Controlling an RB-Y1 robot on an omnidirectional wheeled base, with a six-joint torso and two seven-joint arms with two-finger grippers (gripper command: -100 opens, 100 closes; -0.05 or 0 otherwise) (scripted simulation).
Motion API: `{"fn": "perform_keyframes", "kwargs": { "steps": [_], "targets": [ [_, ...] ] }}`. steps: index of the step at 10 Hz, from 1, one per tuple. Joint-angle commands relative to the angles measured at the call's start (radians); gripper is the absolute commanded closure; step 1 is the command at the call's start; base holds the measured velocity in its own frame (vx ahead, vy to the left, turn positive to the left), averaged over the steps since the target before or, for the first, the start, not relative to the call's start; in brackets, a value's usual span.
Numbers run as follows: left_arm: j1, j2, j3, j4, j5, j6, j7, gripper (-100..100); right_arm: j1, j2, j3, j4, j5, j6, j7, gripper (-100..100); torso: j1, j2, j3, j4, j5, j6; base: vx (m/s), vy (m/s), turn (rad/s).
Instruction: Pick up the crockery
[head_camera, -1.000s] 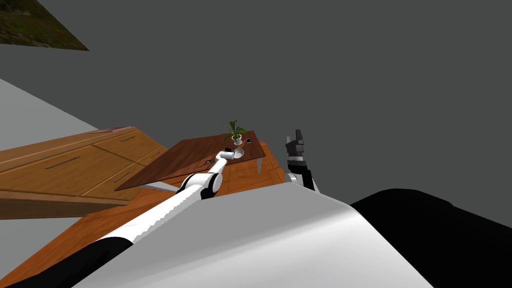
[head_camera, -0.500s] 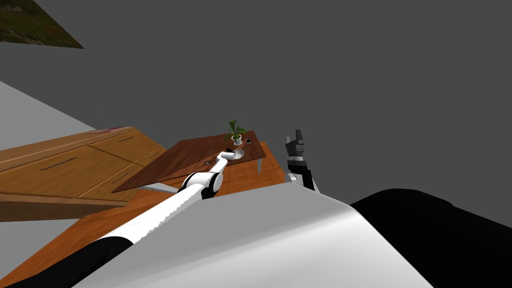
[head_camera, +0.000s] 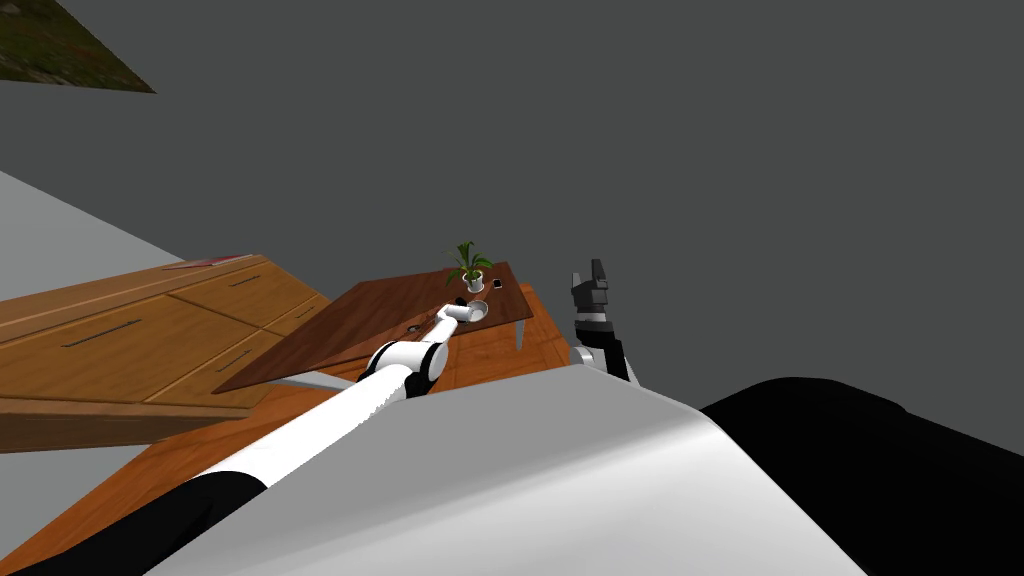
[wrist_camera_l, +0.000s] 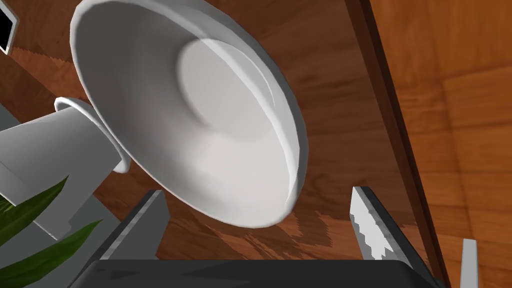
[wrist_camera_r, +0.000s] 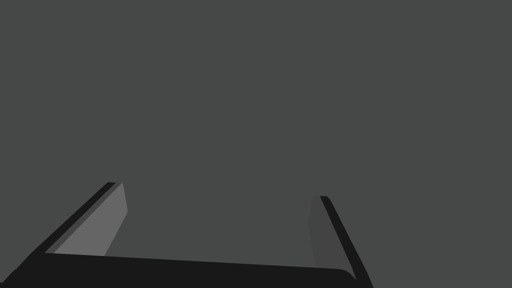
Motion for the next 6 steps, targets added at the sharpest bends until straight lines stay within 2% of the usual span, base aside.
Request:
{"fn": "perform_keyframes", "kwargs": {
  "steps": [1, 2, 3, 4, 6],
  "targets": [
    [-0.007, -0.006, -0.004, 0.038, -0.001, 0.003, 0.004, -100, 0.0, 0.0, 0.0, 0.0, 0.0, 0.0, 0.0, 0, 0.0, 0.0, 0.0, 0.0, 0.0, 0.0, 0.031, -0.002, -0.005],
    [-0.016, -0.004, -0.002, 0.04, -0.003, -0.006, 0.006, -100, 0.0, 0.0, 0.0, 0.0, 0.0, 0.0, 0.0, 0, -0.001, 0.0, 0.0, 0.0, 0.0, 0.0, 0.018, -0.001, -0.002],
    [-0.018, -0.005, -0.002, 0.046, -0.003, -0.007, 0.008, 0, 0.0, 0.0, 0.0, 0.0, 0.0, 0.0, 0.0, 0, 0.0, 0.001, 0.001, 0.0, 0.0, 0.0, 0.0, 0.0, 0.0],
    [0.007, -0.003, -0.007, 0.053, -0.005, -0.04, 0.01, -100, 0.0, 0.0, 0.0, 0.0, 0.0, 0.0, 0.0, 0, 0.0, 0.002, 0.001, 0.001, 0.0, 0.0, 0.06, -0.009, -0.019],
    [0.02, -0.002, -0.009, 0.057, -0.006, -0.056, 0.012, -100, 0.0, 0.0, 0.0, 0.0, 0.0, 0.0, 0.0, 0, -0.001, -0.002, -0.001, 0.0, 0.0, 0.0, 0.079, -0.01, -0.007]
  ]
}}
